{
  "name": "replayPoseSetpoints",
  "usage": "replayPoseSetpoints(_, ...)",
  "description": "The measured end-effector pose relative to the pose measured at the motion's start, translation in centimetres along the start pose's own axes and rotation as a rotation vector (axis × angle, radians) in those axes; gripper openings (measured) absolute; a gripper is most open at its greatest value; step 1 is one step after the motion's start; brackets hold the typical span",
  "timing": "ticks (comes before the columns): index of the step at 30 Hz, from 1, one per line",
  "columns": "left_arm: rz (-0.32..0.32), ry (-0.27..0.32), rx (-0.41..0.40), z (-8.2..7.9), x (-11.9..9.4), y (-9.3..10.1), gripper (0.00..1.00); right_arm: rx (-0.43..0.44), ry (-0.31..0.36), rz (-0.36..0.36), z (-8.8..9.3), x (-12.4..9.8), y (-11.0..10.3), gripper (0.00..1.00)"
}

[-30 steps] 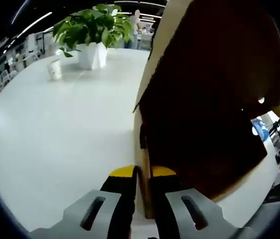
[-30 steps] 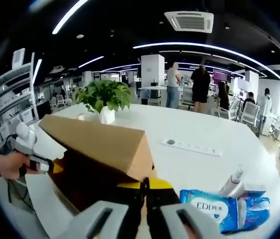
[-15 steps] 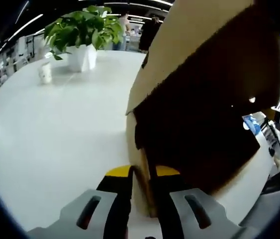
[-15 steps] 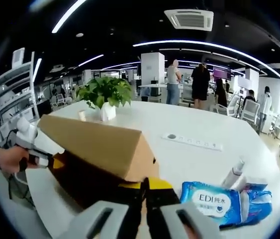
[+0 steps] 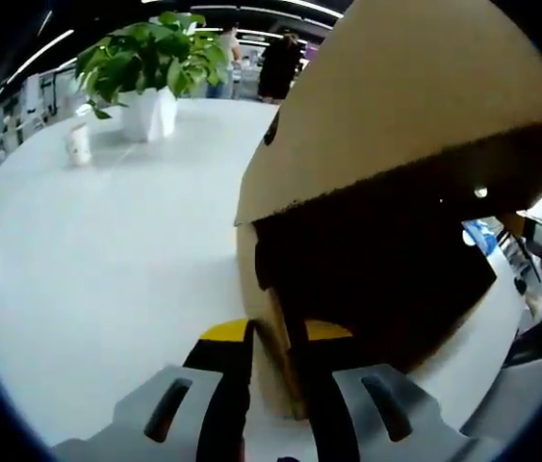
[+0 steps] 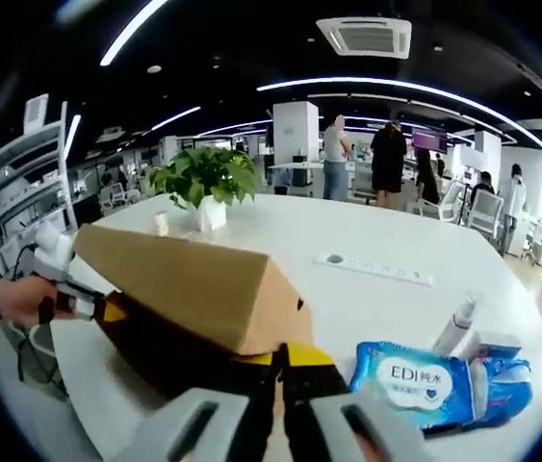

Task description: Operate the shoe box by opening the lid, removing the specified soft item, and placing it in the target area until the item is outside and the box remains undamaged.

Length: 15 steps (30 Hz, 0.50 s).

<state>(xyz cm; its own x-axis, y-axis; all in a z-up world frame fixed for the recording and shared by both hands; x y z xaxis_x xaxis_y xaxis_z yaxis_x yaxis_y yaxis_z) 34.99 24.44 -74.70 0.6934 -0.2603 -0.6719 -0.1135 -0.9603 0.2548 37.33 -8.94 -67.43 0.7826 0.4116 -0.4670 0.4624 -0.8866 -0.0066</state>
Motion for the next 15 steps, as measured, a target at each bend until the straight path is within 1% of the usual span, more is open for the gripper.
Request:
replayPoseSetpoints(3, 0.004, 0.0, 0.0, 0.0, -0.1, -0.1, 0.18, -0.001, -0.004, -0.003, 0.3, -0.1, -0.1, 0.0)
replayPoseSetpoints(4, 0.005, 0.001, -0.003, 0.0, -0.1, -0.1, 0.18, 0.003, -0.025, 0.0, 0.6, -0.3, -0.1, 0.0)
replayPoseSetpoints(6, 0.009, 0.002, -0.008, 0.1, -0.3, -0.3, 0.18, 0.046, -0.023, -0.019, 1.2, -0.3, -0.2, 0.0)
replayPoseSetpoints(7, 0.011, 0.003, -0.01, 0.1, -0.3, -0.3, 0.18, 0.025, -0.038, -0.017, 1.7, -0.4, -0.2, 0.0)
replayPoseSetpoints(8, 0.012, 0.004, -0.008, 0.1, -0.3, -0.2, 0.18, 0.023, -0.042, -0.019, 2.0, -0.4, -0.2, 0.0)
replayPoseSetpoints(9, 0.013, 0.004, -0.003, 0.1, -0.3, -0.2, 0.18, 0.039, -0.042, -0.026, 2.4, -0.5, -0.3, 0.0)
replayPoseSetpoints(15, 0.015, 0.01, -0.009, 0.3, -0.6, -0.3, 0.17, 0.056, -0.054, -0.038, 3.1, -0.6, -0.7, 0.0)
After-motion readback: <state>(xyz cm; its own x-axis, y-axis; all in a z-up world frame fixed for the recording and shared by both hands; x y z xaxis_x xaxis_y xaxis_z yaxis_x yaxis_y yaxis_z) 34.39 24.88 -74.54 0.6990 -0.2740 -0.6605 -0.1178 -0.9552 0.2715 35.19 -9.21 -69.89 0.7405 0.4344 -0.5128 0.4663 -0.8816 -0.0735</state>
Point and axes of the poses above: the point that each gripper's makers call its tool centre point, and the gripper's own axes: x roughly forward along the fingers, y roughly to its right, z roughly out of its underside, the point moved 8 cm from there along -x, roughly backward along the fingers, and after that the axes turned 2 degrees about -x, right-handed, at the moved point
